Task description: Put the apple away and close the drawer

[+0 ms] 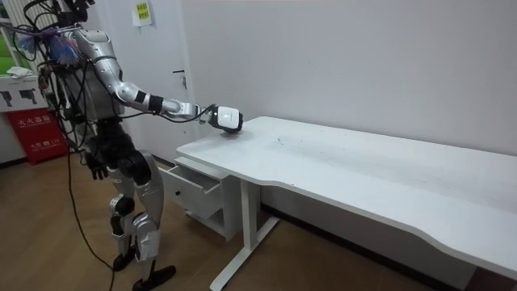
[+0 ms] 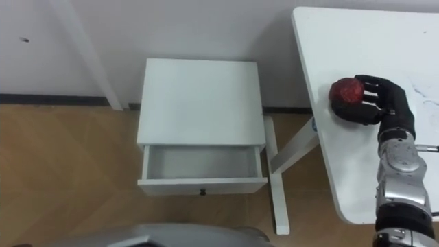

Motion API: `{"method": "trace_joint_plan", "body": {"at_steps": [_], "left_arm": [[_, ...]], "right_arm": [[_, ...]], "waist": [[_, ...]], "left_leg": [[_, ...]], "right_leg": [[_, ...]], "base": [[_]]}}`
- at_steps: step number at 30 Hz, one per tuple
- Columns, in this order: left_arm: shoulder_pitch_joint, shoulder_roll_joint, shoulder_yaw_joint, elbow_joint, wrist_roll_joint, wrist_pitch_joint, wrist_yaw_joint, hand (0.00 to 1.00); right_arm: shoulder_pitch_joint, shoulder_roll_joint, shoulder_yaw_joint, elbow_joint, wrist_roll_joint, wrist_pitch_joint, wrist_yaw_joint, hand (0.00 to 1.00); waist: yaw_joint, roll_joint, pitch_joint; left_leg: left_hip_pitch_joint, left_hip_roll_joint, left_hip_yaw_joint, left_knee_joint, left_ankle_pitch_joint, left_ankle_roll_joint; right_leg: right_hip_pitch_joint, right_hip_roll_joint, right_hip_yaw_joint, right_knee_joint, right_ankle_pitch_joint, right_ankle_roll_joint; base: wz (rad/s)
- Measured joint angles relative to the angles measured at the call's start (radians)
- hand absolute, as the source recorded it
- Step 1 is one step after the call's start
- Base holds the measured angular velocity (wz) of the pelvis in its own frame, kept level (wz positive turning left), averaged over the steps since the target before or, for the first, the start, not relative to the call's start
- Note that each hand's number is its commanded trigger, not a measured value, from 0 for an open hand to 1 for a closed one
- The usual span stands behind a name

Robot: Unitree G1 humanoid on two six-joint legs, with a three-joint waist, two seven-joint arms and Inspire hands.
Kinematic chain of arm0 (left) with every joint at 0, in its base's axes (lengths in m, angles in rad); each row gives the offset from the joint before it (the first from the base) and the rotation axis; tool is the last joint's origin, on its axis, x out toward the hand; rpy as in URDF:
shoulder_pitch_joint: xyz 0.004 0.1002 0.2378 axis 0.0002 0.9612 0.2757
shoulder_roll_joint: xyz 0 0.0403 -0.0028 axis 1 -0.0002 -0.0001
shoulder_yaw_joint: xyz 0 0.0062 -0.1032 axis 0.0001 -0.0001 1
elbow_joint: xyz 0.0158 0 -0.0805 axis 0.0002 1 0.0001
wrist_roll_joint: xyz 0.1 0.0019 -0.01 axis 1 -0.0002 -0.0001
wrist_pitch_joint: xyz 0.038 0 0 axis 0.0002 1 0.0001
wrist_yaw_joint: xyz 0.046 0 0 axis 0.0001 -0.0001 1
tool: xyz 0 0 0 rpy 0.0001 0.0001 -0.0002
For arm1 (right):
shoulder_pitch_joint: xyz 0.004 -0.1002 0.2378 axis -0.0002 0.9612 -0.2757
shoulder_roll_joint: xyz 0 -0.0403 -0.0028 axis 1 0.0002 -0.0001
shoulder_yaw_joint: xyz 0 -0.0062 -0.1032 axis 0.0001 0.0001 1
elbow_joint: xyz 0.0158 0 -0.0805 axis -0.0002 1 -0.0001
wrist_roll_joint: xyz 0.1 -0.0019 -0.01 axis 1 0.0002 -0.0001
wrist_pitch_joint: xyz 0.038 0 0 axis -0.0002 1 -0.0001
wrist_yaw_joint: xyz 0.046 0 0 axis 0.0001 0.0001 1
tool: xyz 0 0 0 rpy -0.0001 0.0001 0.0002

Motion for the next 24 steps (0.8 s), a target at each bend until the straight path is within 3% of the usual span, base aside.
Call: {"method": "trace_joint_plan", "body": {"at_steps": [5, 10, 13, 19, 24], "left_arm": [[-0.031, 0.002, -0.016, -0.002, 0.000, -0.003, -0.019, 0.00], [-0.070, 0.001, -0.075, 0.000, -0.002, -0.010, -0.023, 0.00], [-0.087, 0.002, -0.109, 0.004, -0.003, -0.012, -0.023, 0.00], [-0.087, 0.002, -0.110, 0.021, -0.005, -0.008, -0.021, 0.00], [-0.083, 0.001, -0.159, 0.020, -0.010, -0.004, -0.021, 0.00]], "right_arm": [[0.001, 0.000, 0.070, -0.074, -0.067, 0.005, 0.038, 1.00], [0.005, 0.006, 0.194, -0.217, -0.127, 0.043, 0.105, 1.00], [0.004, 0.009, 0.277, -0.304, -0.169, 0.044, 0.137, 1.00], [0.004, 0.011, 0.358, -0.384, -0.208, 0.056, 0.212, 1.00], [0.005, 0.019, 0.398, -0.420, -0.241, 0.078, 0.244, 1.00]], "waist": [[0.011, 0.002, 0.0005], [0.042, 0.008, 0.0029], [0.062, 0.020, 0.0097], [0.105, 0.019, 0.0085], [0.106, 0.014, 0.0064]], "left_leg": [[-0.003, 0.000, 0.003, -0.001, -0.001, 0.002], [-0.004, -0.001, 0.010, -0.008, -0.002, 0.003], [-0.007, -0.001, 0.008, -0.009, -0.002, 0.003], [-0.005, -0.003, -0.001, -0.025, -0.002, 0.003], [-0.016, -0.005, -0.001, -0.025, -0.002, 0.003]], "right_leg": [[-0.004, -0.001, 0.000, 0.003, 0.001, -0.001], [-0.016, -0.001, 0.009, 0.017, 0.002, 0.000], [-0.019, 0.000, 0.012, 0.016, 0.002, 0.000], [-0.019, 0.000, 0.010, 0.014, 0.002, 0.000], [-0.021, -0.002, 0.001, 0.015, 0.002, 0.001]], "base": [[0.00], [-0.03], [-0.02], [0.01], [0.03]]}}
